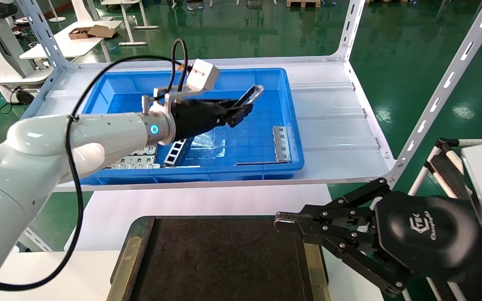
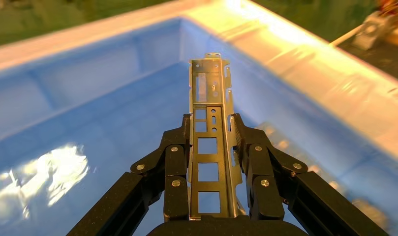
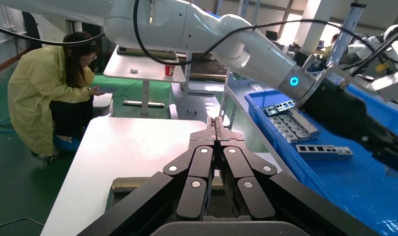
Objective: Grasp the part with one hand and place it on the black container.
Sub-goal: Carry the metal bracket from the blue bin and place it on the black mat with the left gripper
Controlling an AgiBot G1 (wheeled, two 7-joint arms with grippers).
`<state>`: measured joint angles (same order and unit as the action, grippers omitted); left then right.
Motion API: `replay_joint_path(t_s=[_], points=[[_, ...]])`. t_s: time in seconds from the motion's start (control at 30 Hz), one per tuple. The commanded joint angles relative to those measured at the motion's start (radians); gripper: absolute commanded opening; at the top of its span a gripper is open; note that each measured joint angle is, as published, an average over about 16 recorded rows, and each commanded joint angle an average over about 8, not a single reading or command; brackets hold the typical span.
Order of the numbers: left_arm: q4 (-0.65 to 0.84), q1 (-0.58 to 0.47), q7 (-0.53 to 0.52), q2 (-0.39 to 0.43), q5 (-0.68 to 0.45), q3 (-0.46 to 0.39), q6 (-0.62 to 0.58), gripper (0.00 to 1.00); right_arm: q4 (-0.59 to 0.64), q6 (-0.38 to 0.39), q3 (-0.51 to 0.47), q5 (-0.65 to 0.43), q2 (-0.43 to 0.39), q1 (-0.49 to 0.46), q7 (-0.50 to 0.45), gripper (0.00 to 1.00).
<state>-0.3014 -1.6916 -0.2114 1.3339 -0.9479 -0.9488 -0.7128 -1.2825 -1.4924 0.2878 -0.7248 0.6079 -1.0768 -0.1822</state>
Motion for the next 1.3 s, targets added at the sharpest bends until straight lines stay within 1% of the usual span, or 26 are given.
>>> replay_joint_path(t_s=[0.03,0.2,0.43,0.53,0.67,0.83,0.97,1.13,1.3], points=[[0.004,-0.013,0.018,-0.004,0.021,0.009,-0.026,0.00,0.000,0.000,0.000,0.000,0.000,0.000,0.000,0.00],[0.007,-0.033,0.080,-0.059,0.070,0.039,-0.192,0.00,0.000,0.000,0.000,0.000,0.000,0.000,0.000,0.00],[-0.055,-0.030,0.127,-0.181,0.111,0.058,-0.442,0.00,0.000,0.000,0.001,0.001,0.000,0.000,0.000,0.00],[-0.111,-0.017,0.126,-0.238,0.121,0.059,-0.520,0.00,0.000,0.000,0.001,0.001,0.000,0.000,0.001,0.00],[-0.205,0.011,0.111,-0.310,0.134,0.061,-0.583,0.00,0.000,0.001,0.001,0.001,-0.001,0.000,0.001,0.00],[-0.342,0.067,0.080,-0.406,0.152,0.065,-0.615,0.00,0.000,0.001,0.002,0.001,-0.001,0.000,0.001,0.00],[-0.465,0.133,0.053,-0.485,0.162,0.064,-0.601,0.00,0.000,0.001,0.002,0.001,-0.001,0.000,0.001,0.00],[-0.616,0.238,0.025,-0.570,0.163,0.056,-0.536,0.00,0.000,0.001,0.002,0.002,-0.001,0.000,0.001,0.00],[-0.734,0.349,-0.014,-0.619,0.160,0.040,-0.427,0.00,0.000,0.001,0.003,0.002,-0.001,-0.001,0.001,0.00]])
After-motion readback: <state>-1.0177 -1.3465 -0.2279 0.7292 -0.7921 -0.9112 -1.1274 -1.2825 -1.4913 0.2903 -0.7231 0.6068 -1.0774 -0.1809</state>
